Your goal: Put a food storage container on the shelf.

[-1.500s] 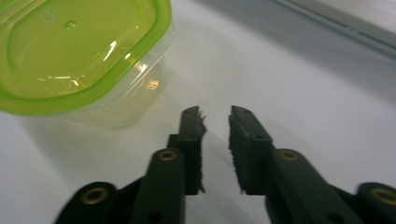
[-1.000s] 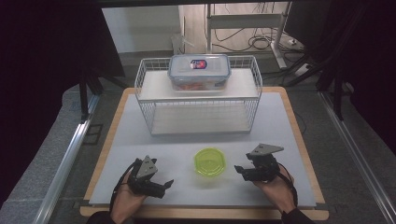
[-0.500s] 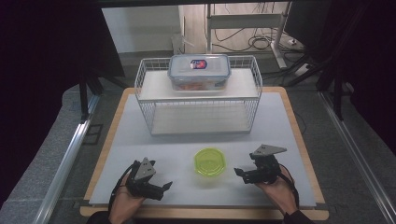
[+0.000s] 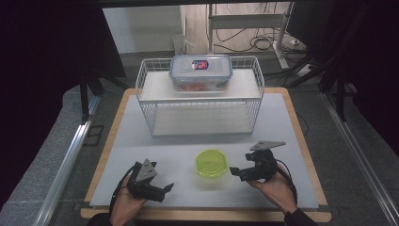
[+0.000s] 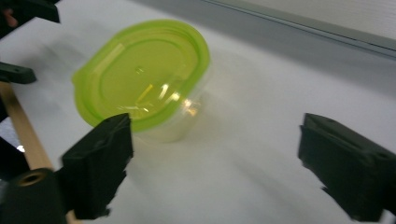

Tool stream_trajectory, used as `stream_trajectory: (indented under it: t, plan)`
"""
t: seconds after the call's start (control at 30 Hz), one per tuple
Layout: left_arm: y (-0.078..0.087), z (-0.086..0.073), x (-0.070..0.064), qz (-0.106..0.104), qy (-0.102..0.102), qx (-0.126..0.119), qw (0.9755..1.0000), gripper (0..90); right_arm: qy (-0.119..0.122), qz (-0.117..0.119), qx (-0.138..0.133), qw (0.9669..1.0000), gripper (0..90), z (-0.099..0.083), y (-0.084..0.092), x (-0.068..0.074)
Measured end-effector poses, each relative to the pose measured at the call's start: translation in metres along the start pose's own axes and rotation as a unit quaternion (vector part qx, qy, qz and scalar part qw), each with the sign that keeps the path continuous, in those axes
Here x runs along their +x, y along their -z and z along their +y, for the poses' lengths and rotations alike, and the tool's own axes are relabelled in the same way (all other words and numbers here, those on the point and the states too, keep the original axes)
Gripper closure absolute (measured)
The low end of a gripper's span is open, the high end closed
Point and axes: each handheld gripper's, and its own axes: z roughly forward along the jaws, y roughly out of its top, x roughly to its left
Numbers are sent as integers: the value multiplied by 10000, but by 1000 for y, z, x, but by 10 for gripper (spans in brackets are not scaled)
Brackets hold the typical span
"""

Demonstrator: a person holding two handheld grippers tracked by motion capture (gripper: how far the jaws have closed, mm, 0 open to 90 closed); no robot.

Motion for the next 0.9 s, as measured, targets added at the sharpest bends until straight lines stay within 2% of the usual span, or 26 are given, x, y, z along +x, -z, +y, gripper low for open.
stream_trajectory:
  t: [0.07, 0.13, 0.2, 0.33, 0.37, 0.4, 0.43, 0.47, 0.57, 0.6, 0.67, 0.77, 0.87, 0.9]
  plan:
    - [0, 0, 0, -2, -1, 3, 10000, 29, -90, 157, -17, 9998, 245, 3, 0, 1]
    - [0, 0, 0, 1, -4, 8, 10000, 29, -139, 200, -40, 9997, 342, 6, -3, 1]
    - [0, 0, 0, 2, -8, 10, 10000, 29, -187, 245, -44, 9995, 377, 6, -4, 1]
    - [-1, 0, -1, -9, -24, 20, 10000, 29, -605, 421, -49, 9973, 493, 10, -15, -1]
    - [-1, 0, -1, -9, -24, 20, 10000, 29, -605, 421, -49, 9973, 493, 10, -15, -1]
    - [-1, 0, -1, -14, -22, 17, 10000, 29, -760, 461, -21, 9960, 523, 11, -20, -2]
    - [-1, 0, -1, -14, -22, 17, 10000, 29, -760, 461, -21, 9960, 523, 11, -20, -2]
    - [-1, 0, -1, -13, -24, 19, 10000, 29, -932, 568, 29, 9940, 554, 13, -25, -2]
    - [-1, 0, -1, -14, -21, 12, 10000, 29, -1045, 621, 93, 9925, 585, 14, -30, -2]
    - [-1, 0, -1, -15, -21, 8, 10000, 29, -1176, 645, 183, 9908, 611, 15, -35, -2]
    - [-1, 0, -1, -22, -37, 23, 10000, 29, -1397, 792, 153, 9869, 657, 14, -38, -6]
    - [-1, 0, -1, -27, -40, 23, 10000, 29, -1480, 820, 181, 9854, 685, 15, -40, -9]
    - [-1, 0, -1, -40, -41, 25, 10000, 29, -1688, 1001, 196, 9804, 709, 15, -43, -15]
    - [-2, 0, -2, -41, -44, 31, 10000, 29, -1698, 1026, 207, 9799, 709, 16, -43, -16]
